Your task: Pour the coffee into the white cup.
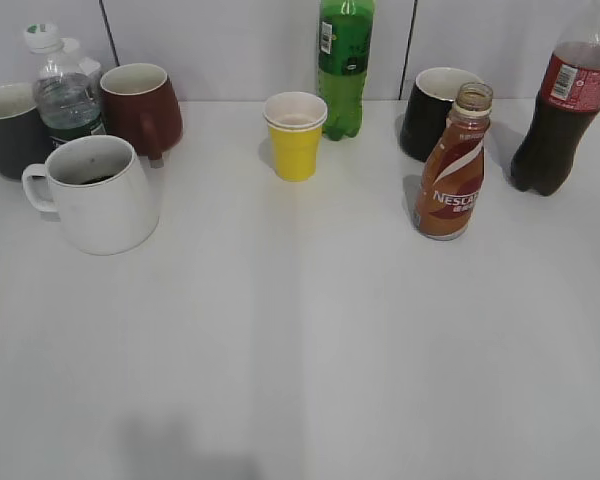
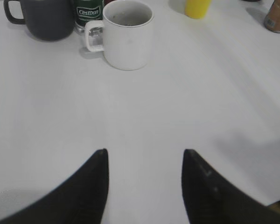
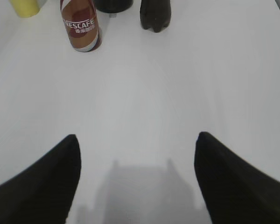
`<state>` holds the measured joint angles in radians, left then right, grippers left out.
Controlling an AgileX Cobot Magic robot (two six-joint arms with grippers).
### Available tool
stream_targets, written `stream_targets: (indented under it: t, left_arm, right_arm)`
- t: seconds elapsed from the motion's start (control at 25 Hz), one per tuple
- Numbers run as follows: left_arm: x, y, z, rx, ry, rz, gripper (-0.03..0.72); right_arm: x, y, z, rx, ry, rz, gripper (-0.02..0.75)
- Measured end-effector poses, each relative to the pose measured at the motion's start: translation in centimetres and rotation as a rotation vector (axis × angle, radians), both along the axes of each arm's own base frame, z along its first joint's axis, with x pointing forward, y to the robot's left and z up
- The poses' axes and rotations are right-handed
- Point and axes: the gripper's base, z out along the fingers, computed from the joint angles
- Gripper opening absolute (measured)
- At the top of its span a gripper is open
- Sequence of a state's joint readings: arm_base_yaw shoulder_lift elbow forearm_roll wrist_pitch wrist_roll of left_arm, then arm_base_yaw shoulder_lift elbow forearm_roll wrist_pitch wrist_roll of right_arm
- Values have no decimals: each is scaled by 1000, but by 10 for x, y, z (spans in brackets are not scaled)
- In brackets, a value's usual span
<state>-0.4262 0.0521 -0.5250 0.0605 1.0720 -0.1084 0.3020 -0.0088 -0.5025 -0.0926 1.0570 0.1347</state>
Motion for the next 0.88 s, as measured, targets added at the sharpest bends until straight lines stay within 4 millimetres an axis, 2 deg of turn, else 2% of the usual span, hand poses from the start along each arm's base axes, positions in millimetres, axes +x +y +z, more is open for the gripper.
stream_targets:
  t: [0.44, 0.64, 0.88]
  left_arm:
    - [0, 0, 0, -1, -3, 19, 389]
    - [0, 0, 0, -1, -3, 128, 389]
    - [-9, 2, 0, -14, -51, 266, 388]
  right_arm:
    - [0, 0, 0, -1, -3, -1, 589]
    - [0, 0, 0, -2, -5, -14, 589]
    - [-1, 0, 0, -2, -5, -125, 589]
